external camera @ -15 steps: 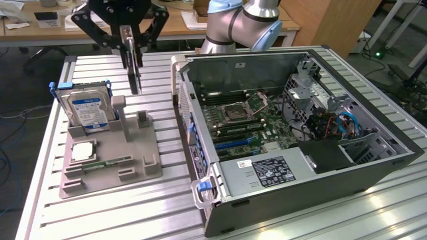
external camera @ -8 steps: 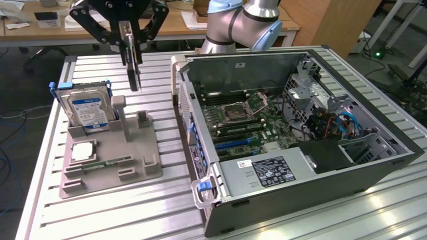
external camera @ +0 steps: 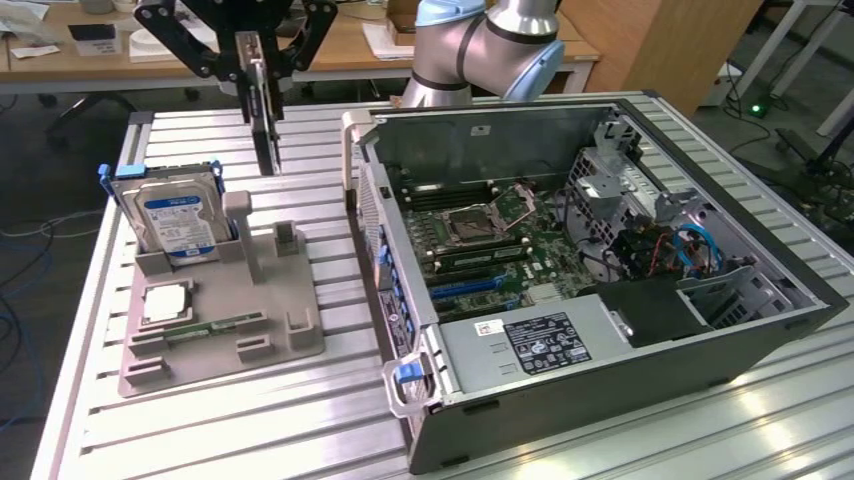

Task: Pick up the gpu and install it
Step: 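Pick up the gpu and move the gpu toward the slot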

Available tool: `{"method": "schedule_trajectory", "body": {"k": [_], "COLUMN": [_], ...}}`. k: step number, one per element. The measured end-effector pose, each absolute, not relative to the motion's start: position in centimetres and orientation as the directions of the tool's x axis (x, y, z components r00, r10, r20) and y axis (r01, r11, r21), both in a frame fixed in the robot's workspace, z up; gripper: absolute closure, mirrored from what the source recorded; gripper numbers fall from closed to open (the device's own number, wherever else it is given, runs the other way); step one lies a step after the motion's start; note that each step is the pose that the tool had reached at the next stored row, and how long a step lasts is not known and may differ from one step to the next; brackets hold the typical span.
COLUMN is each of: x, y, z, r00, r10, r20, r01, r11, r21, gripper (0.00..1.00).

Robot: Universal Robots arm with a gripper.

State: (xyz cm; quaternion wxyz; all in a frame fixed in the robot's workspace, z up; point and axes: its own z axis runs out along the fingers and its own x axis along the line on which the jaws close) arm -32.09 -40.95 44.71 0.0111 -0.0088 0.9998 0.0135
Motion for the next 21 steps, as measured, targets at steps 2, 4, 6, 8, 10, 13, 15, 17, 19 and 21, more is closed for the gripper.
{"method": "schedule_trajectory", "body": {"k": [2,4,6,8,10,13,15,17,19,21], "x": [-32.08,-32.09,-32.04,-31.92,-31.80,-31.58,-31.48,-31.36,-31.25,-31.14], "y": [-40.95,-40.95,-40.95,-40.95,-40.95,-40.95,-40.95,-40.95,-40.95,-40.95], "z": [44.71,44.71,44.72,44.72,44.72,44.71,44.71,44.71,44.71,44.72], "r00": [-1.000,-1.000,-1.000,-1.000,-1.000,-1.000,-1.000,-1.000,-1.000,-1.000], "r10": [-0.017,-0.017,-0.017,-0.017,-0.017,-0.017,-0.017,-0.017,-0.017,-0.017], "r20": [-0.022,-0.022,-0.022,-0.022,-0.022,-0.022,-0.022,-0.022,-0.022,-0.022], "r01": [-0.018,-0.018,-0.018,-0.018,-0.018,-0.018,-0.018,-0.018,-0.018,-0.018], "r11": [0.999,0.999,0.999,0.999,0.999,0.999,0.999,0.999,0.999,0.999], "r21": [0.027,0.027,0.027,0.027,0.027,0.027,0.027,0.027,0.027,0.027], "gripper": [0.72,0.72,0.72,0.72,0.72,0.72,0.72,0.72,0.72,0.72]}}
